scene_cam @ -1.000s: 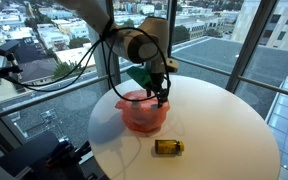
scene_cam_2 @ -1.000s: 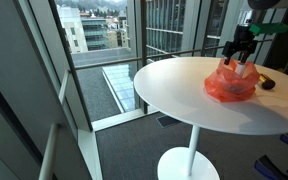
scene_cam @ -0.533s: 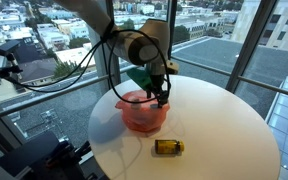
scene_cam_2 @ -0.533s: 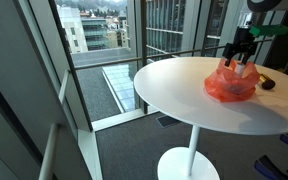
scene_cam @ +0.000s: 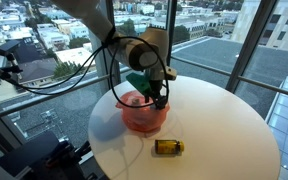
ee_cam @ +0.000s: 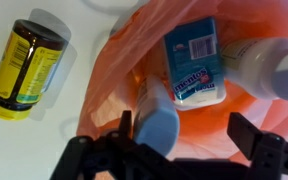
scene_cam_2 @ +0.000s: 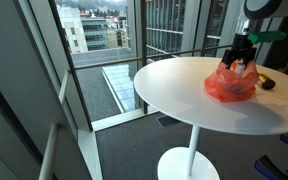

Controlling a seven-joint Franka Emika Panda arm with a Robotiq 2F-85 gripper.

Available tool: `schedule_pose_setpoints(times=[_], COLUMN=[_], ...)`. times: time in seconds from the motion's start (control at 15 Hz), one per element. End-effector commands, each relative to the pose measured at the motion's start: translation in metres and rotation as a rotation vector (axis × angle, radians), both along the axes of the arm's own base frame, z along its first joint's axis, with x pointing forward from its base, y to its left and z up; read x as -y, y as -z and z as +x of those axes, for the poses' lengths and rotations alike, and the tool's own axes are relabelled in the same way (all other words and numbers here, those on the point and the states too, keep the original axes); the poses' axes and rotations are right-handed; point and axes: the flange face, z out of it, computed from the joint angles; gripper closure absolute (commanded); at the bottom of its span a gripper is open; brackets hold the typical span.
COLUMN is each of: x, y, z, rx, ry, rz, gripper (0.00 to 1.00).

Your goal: Move the white and blue bottle from the plastic bag to the table

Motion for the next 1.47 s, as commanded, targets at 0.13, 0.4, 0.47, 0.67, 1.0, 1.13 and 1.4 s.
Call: schedule_pose_setpoints(times=[0.13,0.4,0.47,0.67,1.0,1.13,1.4], x=[-0.001,0.001,0.002,0.002,-0.001,-0.002,0.005], y=[-0.007,-0.012,-0.014,-0.022,-0.051,-0.065,-0.098], z=[0.000,-0.001,-0.002,-0.003,-0.006,-0.009,-0.011], rx=[0.003,0.005,0.006,0.011,0.031,0.040,0.075], ry=[-0.018,-0.019,-0.018,-0.023,-0.038,-0.044,-0.022], rz=[-0.017,-0.020,-0.019,-0.017,-0.018,-0.012,-0.014], gripper=[0.49,0.81,0.88,0.90,0.90,0.90,0.90])
